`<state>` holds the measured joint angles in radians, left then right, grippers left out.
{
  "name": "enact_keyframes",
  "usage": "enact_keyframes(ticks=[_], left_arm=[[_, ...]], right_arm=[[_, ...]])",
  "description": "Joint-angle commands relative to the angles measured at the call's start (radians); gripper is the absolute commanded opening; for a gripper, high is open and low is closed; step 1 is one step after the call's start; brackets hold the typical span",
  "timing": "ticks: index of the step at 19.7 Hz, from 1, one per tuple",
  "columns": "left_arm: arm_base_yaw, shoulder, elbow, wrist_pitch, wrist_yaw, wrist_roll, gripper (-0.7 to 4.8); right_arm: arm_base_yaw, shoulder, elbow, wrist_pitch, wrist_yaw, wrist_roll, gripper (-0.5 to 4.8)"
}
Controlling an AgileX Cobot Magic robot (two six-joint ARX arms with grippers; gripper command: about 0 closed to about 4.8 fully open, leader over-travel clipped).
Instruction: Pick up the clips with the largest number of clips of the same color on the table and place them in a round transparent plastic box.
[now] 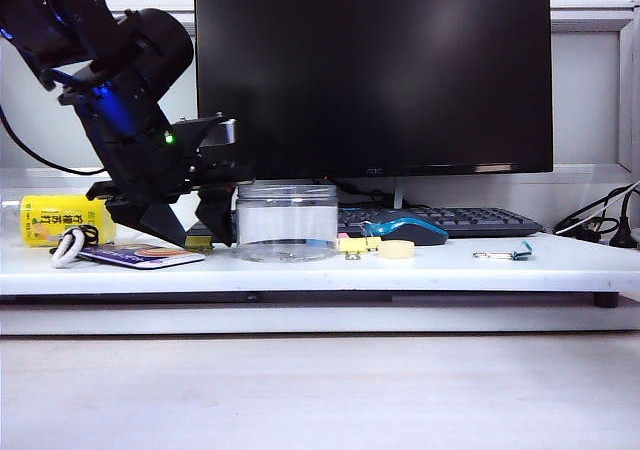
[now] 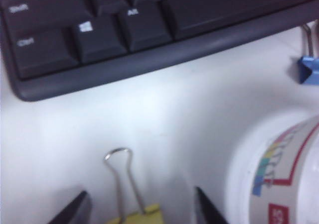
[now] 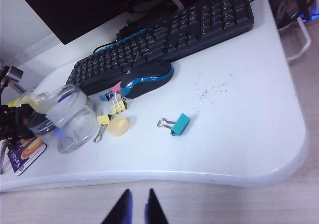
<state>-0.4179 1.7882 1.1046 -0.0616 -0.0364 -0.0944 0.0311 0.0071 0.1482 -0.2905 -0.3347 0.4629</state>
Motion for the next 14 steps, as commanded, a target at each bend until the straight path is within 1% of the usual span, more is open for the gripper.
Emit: enact_keyframes(ticks=[1,3,4,8,9,10,13,14], left_arm=[[-0.001,0.012,-0.002,-0.01,-0.005,0.006,2.8],[-0.001,0.013,-0.002,-0.012,-0.005,-0.002,2.8],[-0.001,0.013,-0.002,-0.018,-0.005,-0.019,2.79],[-0.001,0.013,-0.002,-0.058,-0.005,-0.019,2.77],[-0.001,0.013,-0.002,-0.061,-0.004,-0.019,2.63],[-0.001,0.013,-0.002,-0.061,0.003,-0.019,2.28],[-0.001,0.013,-0.002,-0.06,0.037,-0.024,2.16],[-0.001,0.013,-0.002,-0.06,0.041,-0.026,1.83]], right_arm=[[-0.001,0.0,0.003,0.01,0.002,-0.003,0.45],[-0.001,0.0,0.003,0.01,0.003,-0.004,0.45],[-0.001,0.0,0.003,0.01,0.003,-0.004,0.45],[-0.001,0.0,0.003,0.01,0.003,-0.004,0.45],[-0.001,0.0,0.003,0.01,0.003,-0.004,0.45],[-0.001,0.0,0.003,0.01,0.003,-0.004,0.45],[-0.001,0.0,0.003,0.01,0.003,-0.004,0.45],[-0.001,0.0,0.003,0.009,0.003,-0.004,0.45]])
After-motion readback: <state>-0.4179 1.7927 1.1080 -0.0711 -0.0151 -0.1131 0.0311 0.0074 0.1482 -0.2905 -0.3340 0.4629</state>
